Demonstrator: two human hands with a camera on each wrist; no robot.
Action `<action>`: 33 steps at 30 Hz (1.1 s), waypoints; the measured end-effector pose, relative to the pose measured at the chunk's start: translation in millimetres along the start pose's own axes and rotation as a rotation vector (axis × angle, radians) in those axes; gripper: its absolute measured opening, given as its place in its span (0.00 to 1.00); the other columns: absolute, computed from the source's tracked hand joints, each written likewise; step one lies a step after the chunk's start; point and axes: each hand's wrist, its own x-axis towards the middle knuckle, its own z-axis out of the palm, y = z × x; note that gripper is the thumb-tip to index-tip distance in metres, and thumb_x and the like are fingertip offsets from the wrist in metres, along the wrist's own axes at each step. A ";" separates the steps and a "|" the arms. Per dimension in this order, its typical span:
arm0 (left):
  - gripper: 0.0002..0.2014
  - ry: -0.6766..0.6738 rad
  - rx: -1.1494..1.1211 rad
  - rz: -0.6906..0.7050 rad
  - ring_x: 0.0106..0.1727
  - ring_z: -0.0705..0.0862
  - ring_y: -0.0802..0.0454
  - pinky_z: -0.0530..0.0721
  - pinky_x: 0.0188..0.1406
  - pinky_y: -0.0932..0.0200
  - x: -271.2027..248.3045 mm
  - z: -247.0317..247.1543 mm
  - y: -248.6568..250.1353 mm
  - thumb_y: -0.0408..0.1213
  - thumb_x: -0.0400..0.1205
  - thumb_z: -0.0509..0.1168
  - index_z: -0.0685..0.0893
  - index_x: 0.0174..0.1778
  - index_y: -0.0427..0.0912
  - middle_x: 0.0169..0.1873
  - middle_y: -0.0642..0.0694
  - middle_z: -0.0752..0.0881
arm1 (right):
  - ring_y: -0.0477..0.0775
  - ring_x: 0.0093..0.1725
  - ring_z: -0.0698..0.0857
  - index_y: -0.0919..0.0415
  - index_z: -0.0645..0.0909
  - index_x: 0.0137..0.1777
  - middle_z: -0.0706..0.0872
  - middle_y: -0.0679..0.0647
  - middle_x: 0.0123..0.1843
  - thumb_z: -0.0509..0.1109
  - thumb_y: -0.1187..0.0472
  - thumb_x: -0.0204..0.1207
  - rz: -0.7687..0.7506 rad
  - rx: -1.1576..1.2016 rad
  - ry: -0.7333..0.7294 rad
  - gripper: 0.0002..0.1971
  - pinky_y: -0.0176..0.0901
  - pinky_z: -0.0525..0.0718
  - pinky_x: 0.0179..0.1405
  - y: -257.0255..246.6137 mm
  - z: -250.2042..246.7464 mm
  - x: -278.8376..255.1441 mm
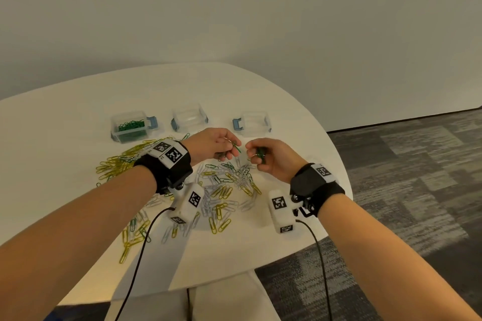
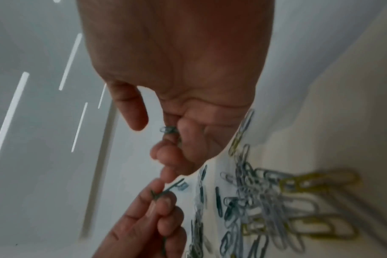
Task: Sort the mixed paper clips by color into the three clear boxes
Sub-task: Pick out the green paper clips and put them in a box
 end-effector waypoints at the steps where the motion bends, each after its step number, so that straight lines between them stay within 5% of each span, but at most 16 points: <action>1: 0.09 0.001 -0.001 0.017 0.32 0.83 0.58 0.81 0.33 0.66 -1.5 0.4 0.6 0.23 0.85 0.55 0.80 0.51 0.36 0.39 0.41 0.86 | 0.46 0.26 0.66 0.64 0.82 0.49 0.72 0.52 0.32 0.58 0.65 0.81 -0.039 -0.088 0.060 0.10 0.34 0.60 0.21 0.8 3.7 1.2; 5: 0.09 0.018 -0.015 0.055 0.30 0.81 0.58 0.80 0.31 0.67 -5.6 0.4 -0.6 0.24 0.85 0.56 0.80 0.53 0.36 0.38 0.41 0.86 | 0.43 0.24 0.66 0.63 0.85 0.59 0.68 0.45 0.26 0.68 0.65 0.79 -0.185 -0.433 0.165 0.11 0.32 0.67 0.23 1.7 10.0 3.1; 10: 0.08 0.057 -0.013 0.093 0.26 0.77 0.58 0.75 0.24 0.68 -7.1 4.6 2.2 0.25 0.85 0.56 0.79 0.50 0.39 0.35 0.39 0.85 | 0.42 0.22 0.64 0.59 0.87 0.50 0.64 0.44 0.23 0.71 0.57 0.77 -0.453 -0.963 0.171 0.07 0.31 0.62 0.25 -5.9 21.6 -4.0; 14: 0.06 0.063 0.011 0.101 0.24 0.76 0.57 0.72 0.22 0.68 -11.4 6.7 6.6 0.26 0.86 0.56 0.77 0.49 0.38 0.32 0.39 0.84 | 0.36 0.25 0.72 0.62 0.86 0.46 0.67 0.42 0.25 0.69 0.63 0.77 -0.603 -1.096 0.168 0.05 0.27 0.68 0.28 -5.7 25.1 -9.8; 18: 0.03 0.050 0.010 0.120 0.23 0.75 0.57 0.71 0.21 0.67 -12.7 6.9 11.6 0.26 0.85 0.57 0.74 0.48 0.37 0.31 0.40 0.84 | 0.42 0.25 0.68 0.57 0.84 0.53 0.66 0.44 0.26 0.67 0.62 0.79 -0.555 -1.049 0.173 0.06 0.30 0.67 0.28 -3.5 27.1 -9.2; 23: 0.03 0.106 0.003 0.121 0.24 0.74 0.55 0.70 0.20 0.67 -11.0 6.7 12.1 0.30 0.86 0.58 0.74 0.47 0.38 0.28 0.42 0.84 | 0.42 0.24 0.69 0.60 0.85 0.43 0.68 0.45 0.24 0.66 0.63 0.79 -0.564 -1.053 0.158 0.07 0.31 0.65 0.27 -4.0 30.0 -8.3; 30: 0.09 0.176 0.026 0.042 0.19 0.67 0.54 0.64 0.16 0.66 -6.9 16.2 15.4 0.34 0.88 0.52 0.69 0.42 0.42 0.23 0.44 0.80 | 0.56 0.35 0.80 0.60 0.79 0.46 0.81 0.54 0.39 0.63 0.61 0.75 -0.723 -1.560 0.272 0.05 0.46 0.76 0.31 -1.5 37.2 -9.0; 33: 0.09 0.262 -0.066 -0.055 0.19 0.68 0.53 0.65 0.17 0.65 -3.1 13.4 12.8 0.34 0.88 0.50 0.68 0.42 0.41 0.22 0.43 0.79 | 0.59 0.35 0.79 0.60 0.80 0.49 0.81 0.55 0.41 0.62 0.60 0.76 -0.748 -1.745 0.179 0.08 0.46 0.73 0.29 -4.5 43.2 -14.5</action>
